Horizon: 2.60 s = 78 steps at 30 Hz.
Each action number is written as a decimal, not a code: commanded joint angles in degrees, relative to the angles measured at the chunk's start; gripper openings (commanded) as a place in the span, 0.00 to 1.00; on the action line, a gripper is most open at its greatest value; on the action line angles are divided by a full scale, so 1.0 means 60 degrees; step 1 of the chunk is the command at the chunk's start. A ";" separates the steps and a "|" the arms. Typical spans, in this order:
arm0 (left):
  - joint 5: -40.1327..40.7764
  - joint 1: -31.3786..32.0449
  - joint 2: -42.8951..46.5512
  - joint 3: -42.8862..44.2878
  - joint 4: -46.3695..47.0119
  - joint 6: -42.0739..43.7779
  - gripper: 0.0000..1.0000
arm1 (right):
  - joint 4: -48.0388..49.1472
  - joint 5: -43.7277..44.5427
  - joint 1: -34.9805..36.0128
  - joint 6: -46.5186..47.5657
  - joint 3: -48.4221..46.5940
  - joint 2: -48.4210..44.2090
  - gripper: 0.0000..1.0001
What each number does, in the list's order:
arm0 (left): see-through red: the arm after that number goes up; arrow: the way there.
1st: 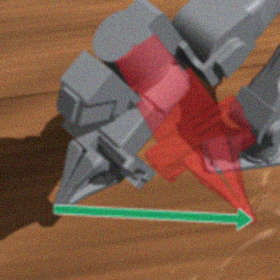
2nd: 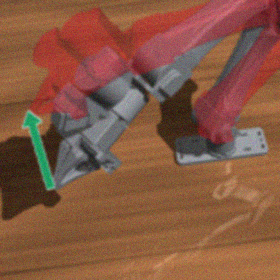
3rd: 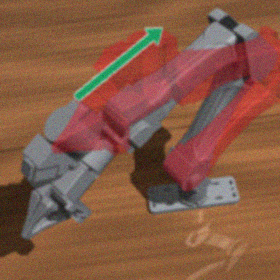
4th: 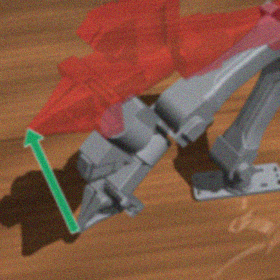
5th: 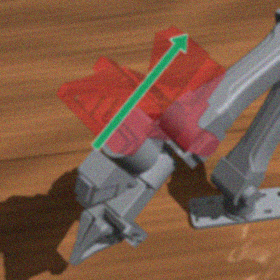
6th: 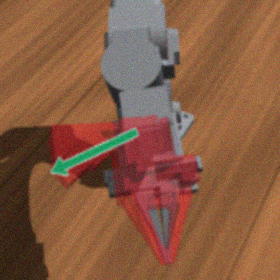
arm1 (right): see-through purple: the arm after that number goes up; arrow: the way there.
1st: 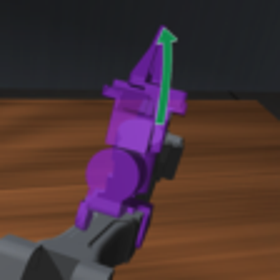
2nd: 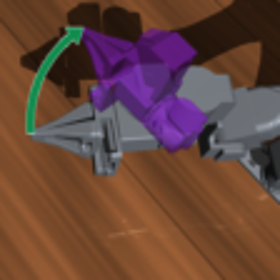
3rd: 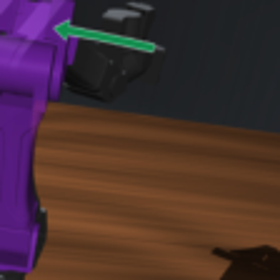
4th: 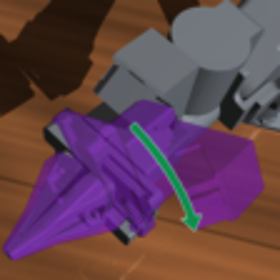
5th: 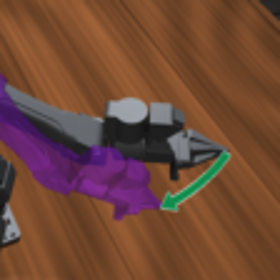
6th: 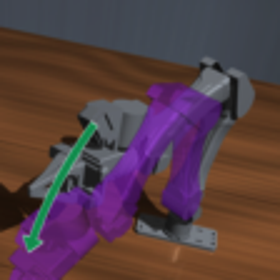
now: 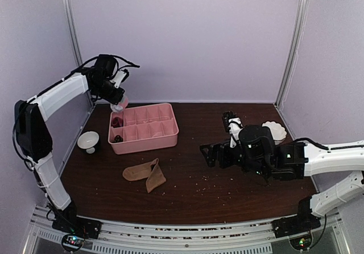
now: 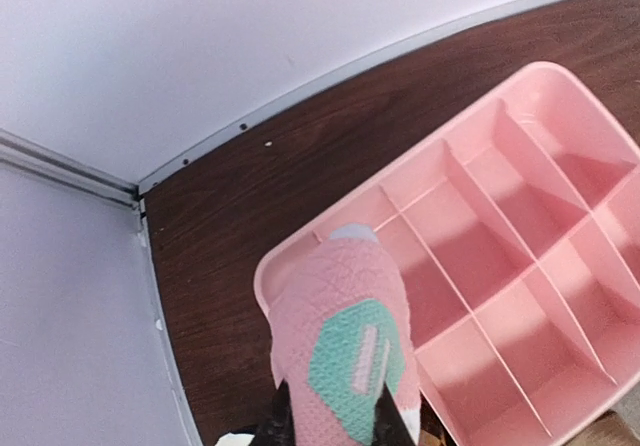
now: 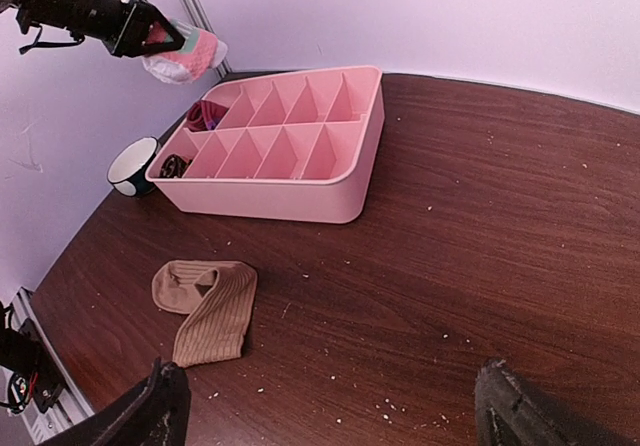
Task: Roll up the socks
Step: Place the sock in the storage box.
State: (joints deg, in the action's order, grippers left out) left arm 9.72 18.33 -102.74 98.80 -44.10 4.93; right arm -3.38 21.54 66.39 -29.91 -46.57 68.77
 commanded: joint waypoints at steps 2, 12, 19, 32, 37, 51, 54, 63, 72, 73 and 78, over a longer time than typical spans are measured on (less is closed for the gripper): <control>0.2093 0.0029 -0.1199 0.0765 0.0399 -0.1271 0.00 | -0.0213 0.0483 0.0025 -0.0078 -0.0451 0.0267 1.00; 0.2214 0.0265 -0.2597 0.1445 0.0449 -0.1976 0.00 | -0.0205 0.0404 0.0087 -0.0095 -0.0389 0.0375 0.99; 0.2074 0.0547 -0.2755 0.1557 0.0565 -0.2140 0.00 | -0.0235 0.0086 0.0111 -0.0132 -0.0467 0.0615 1.00; 0.1910 0.0571 -0.3486 0.1832 0.0038 -0.2133 0.00 | -0.0619 0.0098 0.0102 -0.0254 -0.0404 0.0275 1.00; 0.1498 0.0569 -0.3725 0.1940 0.0064 -0.2029 0.00 | -0.0575 -0.0005 0.0098 -0.0299 -0.0383 0.0238 0.99; 0.1505 0.0331 -0.4339 0.2412 -0.0231 -0.1584 0.74 | -0.0341 -0.0257 0.0154 -0.0420 -0.0214 0.0189 1.00; 0.1425 0.0319 -0.4194 0.2445 -0.0249 -0.1426 0.93 | -0.0252 -0.0329 0.0143 -0.0414 -0.0211 0.0185 0.99; 0.1089 0.0344 -0.2774 0.2008 -0.0187 -0.1043 0.98 | -0.0218 -0.0476 0.0176 -0.0357 -0.0271 0.0387 1.00; 0.1432 0.0336 -0.1739 0.0551 0.0288 -0.0279 0.77 | -0.0130 -0.0542 0.0225 -0.0397 -0.0206 0.0432 1.00; 0.1508 0.0339 -0.1767 0.0369 0.0397 -0.0173 0.76 | -0.0102 -0.0530 0.0229 -0.0415 -0.0176 0.0432 1.00; 0.1842 0.0331 -0.2172 -0.0016 0.0913 0.0119 0.76 | -0.0036 -0.0542 0.0225 -0.0449 -0.0149 0.0422 1.00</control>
State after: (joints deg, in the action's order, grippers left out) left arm 18.59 20.25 -113.21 100.66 -42.76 2.94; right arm -4.86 18.87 67.29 -31.86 -47.97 71.37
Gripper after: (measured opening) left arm 0.764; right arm 0.997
